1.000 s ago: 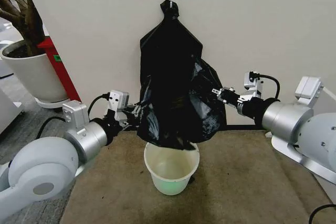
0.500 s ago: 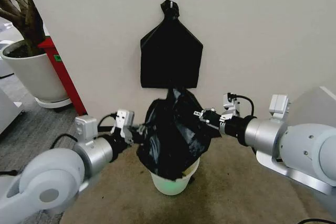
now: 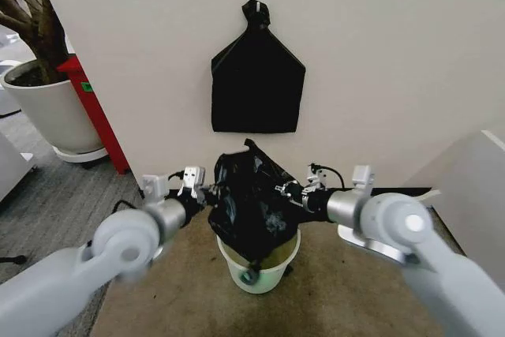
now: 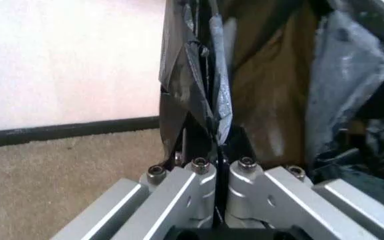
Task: Place the garbage bag over the trash bin.
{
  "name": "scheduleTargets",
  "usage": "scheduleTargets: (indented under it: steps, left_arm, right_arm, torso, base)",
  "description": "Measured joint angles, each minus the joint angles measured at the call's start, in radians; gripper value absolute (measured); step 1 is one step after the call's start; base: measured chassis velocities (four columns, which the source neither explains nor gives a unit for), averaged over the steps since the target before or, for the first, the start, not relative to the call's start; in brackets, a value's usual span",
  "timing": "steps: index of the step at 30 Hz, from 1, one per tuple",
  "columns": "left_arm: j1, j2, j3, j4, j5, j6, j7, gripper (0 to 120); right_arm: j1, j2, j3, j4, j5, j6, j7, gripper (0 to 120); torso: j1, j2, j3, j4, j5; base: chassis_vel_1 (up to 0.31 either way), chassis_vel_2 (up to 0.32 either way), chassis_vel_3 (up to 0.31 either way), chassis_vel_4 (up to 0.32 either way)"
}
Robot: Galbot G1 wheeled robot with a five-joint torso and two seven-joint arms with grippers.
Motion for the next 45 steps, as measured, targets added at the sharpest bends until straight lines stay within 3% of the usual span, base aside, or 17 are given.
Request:
scheduleTargets:
  steps: [5, 12, 24, 29, 37, 41, 45]
  left_arm:
    - [0.0, 0.004, -0.013, -0.013, -0.01, 0.027, -0.053, 0]
    - [0.121, 0.097, -0.154, -0.143, -0.036, 0.076, -0.126, 0]
    - [0.103, 0.146, -0.207, -0.241, -0.01, 0.093, -0.219, 0]
    - [0.109, 0.146, -0.203, -0.232, -0.01, 0.102, -0.216, 0]
    - [0.169, 0.085, -0.12, -0.147, 0.066, 0.107, -0.153, 0]
    - [0.164, 0.043, -0.06, -0.096, 0.087, 0.109, -0.129, 0]
    - [0.156, 0.03, -0.04, -0.101, 0.08, 0.12, -0.138, 0]
  right_arm:
    - [0.005, -0.012, 0.007, 0.031, -0.001, 0.025, 0.042, 0]
    - [-0.023, -0.022, 0.011, 0.149, 0.017, 0.058, 0.069, 0]
    - [0.043, 0.093, -0.088, 0.114, -0.023, 0.09, 0.003, 0]
    - [0.028, 0.091, -0.076, 0.103, -0.027, 0.09, 0.004, 0]
    - [-0.084, 0.046, -0.028, 0.009, -0.121, 0.034, 0.011, 0]
    - [-0.107, 0.058, -0.049, -0.028, -0.166, 0.025, 0.022, 0]
    - [-0.108, 0.072, -0.077, -0.04, -0.167, 0.024, 0.035, 0]
  torso:
    - [0.0, 0.0, 0.0, 0.0, 0.0]
    - [0.0, 0.0, 0.0, 0.0003, 0.0001]
    - [0.0, 0.0, 0.0, 0.0003, 0.0002]
    - [0.0, 0.0, 0.0, 0.0001, 0.0002]
    - [0.0, 0.0, 0.0, 0.0, 0.0003]
    - [0.0, 0.0, 0.0, 0.0001, 0.0001]
    - [0.0, 0.0, 0.0, 0.0, 0.0]
  base:
    - [0.0, 0.0, 0.0, 0.0]
    - [0.0, 0.0, 0.0, 0.0]
    - [0.0, 0.0, 0.0, 0.0]
    - [0.0, 0.0, 0.0, 0.0]
    - [0.0, 0.0, 0.0, 0.0]
    - [0.0, 0.0, 0.0, 0.0]
    - [0.0, 0.0, 0.0, 0.0]
